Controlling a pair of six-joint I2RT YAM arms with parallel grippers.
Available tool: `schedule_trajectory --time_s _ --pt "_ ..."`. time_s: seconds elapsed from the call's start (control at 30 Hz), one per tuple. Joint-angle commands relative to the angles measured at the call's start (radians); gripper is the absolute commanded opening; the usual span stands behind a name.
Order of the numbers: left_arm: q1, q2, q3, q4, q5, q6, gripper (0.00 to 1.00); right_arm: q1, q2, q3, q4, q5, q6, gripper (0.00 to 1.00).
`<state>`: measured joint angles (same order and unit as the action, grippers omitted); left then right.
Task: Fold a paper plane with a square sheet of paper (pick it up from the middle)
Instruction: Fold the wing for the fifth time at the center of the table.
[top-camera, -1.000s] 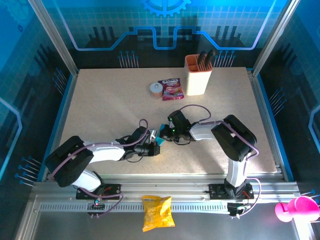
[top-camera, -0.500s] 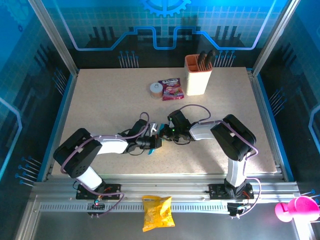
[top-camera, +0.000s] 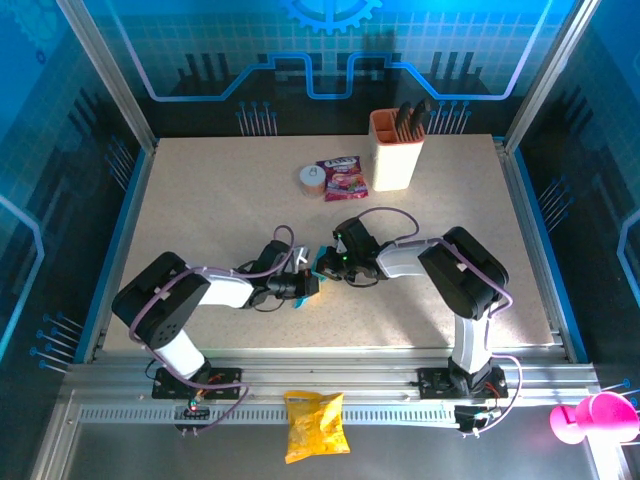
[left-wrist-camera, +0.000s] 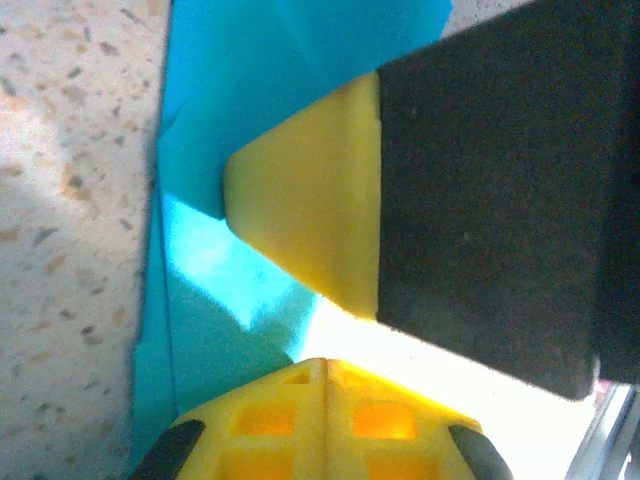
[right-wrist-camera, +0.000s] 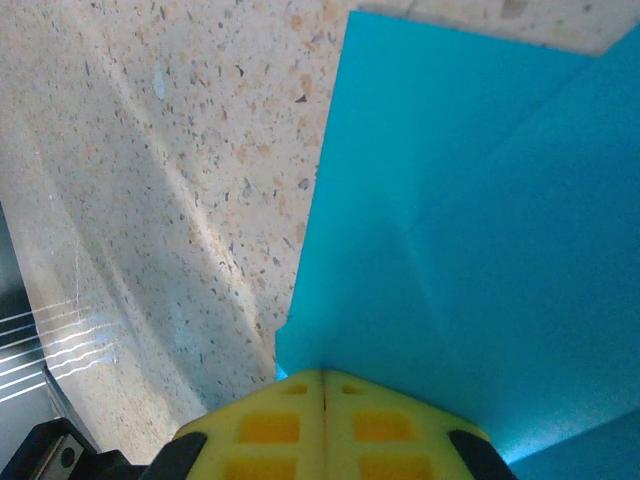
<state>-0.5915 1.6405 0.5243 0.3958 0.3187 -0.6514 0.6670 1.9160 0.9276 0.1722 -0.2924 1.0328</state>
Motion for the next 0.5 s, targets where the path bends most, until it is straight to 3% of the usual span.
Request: schedule_trajectory --time_s 0.0,0.23,0.47 --pt "0.007 -0.028 -0.081 -0.132 -0.001 0.016 0.00 -0.018 0.116 -0.054 -0.257 0.137 -0.001 0.00" --pt "0.000 -0.111 -0.153 -0.222 -0.028 0.004 0.00 -0.024 0.130 -0.054 -0.278 0.150 0.002 0.00" --pt "-0.075 -0.140 -0.178 -0.311 -0.089 -0.039 0.00 -0.027 0.134 -0.052 -0.288 0.150 0.008 0.00"
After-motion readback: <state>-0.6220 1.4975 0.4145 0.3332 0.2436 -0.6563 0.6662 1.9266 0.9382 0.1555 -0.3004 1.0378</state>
